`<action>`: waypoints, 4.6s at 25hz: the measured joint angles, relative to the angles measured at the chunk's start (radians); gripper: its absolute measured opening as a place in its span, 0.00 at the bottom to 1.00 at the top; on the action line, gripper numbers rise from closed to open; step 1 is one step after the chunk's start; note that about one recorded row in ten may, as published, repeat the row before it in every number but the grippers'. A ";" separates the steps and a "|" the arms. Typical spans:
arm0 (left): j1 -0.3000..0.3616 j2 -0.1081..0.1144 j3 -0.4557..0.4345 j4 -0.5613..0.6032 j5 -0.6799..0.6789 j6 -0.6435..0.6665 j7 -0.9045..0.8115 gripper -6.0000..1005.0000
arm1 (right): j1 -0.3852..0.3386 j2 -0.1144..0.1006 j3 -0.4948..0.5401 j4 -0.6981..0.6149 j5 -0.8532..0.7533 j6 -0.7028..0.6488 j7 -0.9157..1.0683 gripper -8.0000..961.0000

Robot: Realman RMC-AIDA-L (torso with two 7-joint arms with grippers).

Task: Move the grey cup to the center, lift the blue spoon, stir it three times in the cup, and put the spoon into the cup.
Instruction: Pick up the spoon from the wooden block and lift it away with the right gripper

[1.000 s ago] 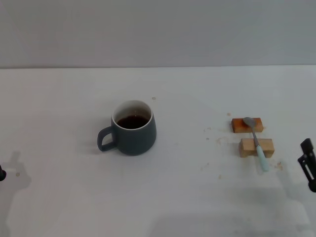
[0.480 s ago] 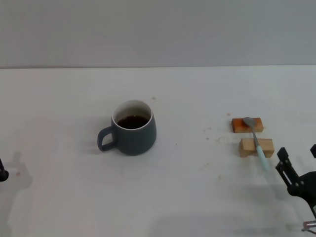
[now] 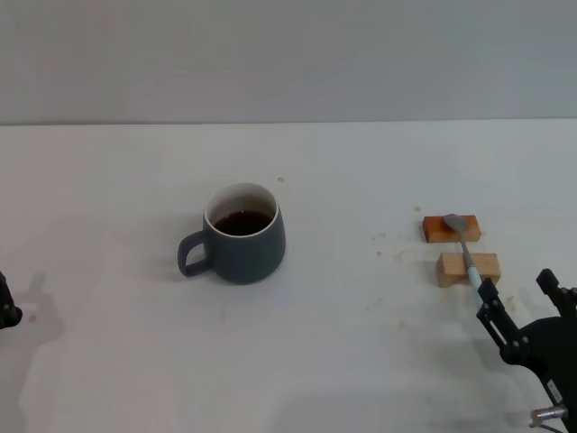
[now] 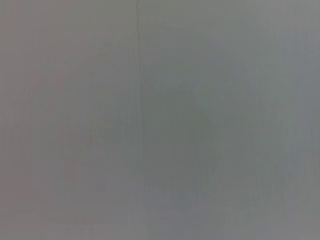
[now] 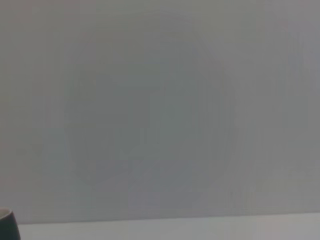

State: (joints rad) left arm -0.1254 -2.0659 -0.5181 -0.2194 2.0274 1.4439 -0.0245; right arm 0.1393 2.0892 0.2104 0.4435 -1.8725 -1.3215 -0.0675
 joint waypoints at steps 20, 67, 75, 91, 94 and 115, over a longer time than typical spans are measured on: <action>-0.004 0.000 0.003 0.002 0.000 0.000 0.000 0.00 | 0.020 0.000 0.008 0.000 0.001 0.083 0.001 0.78; -0.007 0.001 0.004 0.003 0.000 0.001 -0.001 0.00 | 0.039 0.000 0.007 -0.003 0.001 0.125 0.034 0.73; -0.006 0.001 0.005 0.003 0.001 0.000 -0.001 0.00 | 0.045 -0.001 0.003 -0.010 0.001 0.131 0.060 0.55; -0.006 0.001 0.006 0.005 0.001 -0.001 0.000 0.00 | 0.056 -0.002 0.003 -0.008 0.001 0.153 0.061 0.46; -0.006 0.001 0.006 0.005 0.001 0.000 0.000 0.00 | 0.055 -0.002 0.003 -0.008 0.001 0.153 0.061 0.44; -0.008 0.001 0.006 0.012 0.001 0.000 -0.006 0.00 | 0.038 0.000 0.007 -0.003 0.002 0.131 0.052 0.29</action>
State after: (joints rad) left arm -0.1335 -2.0646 -0.5123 -0.2078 2.0279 1.4435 -0.0305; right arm 0.1769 2.0892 0.2173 0.4407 -1.8705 -1.1901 -0.0156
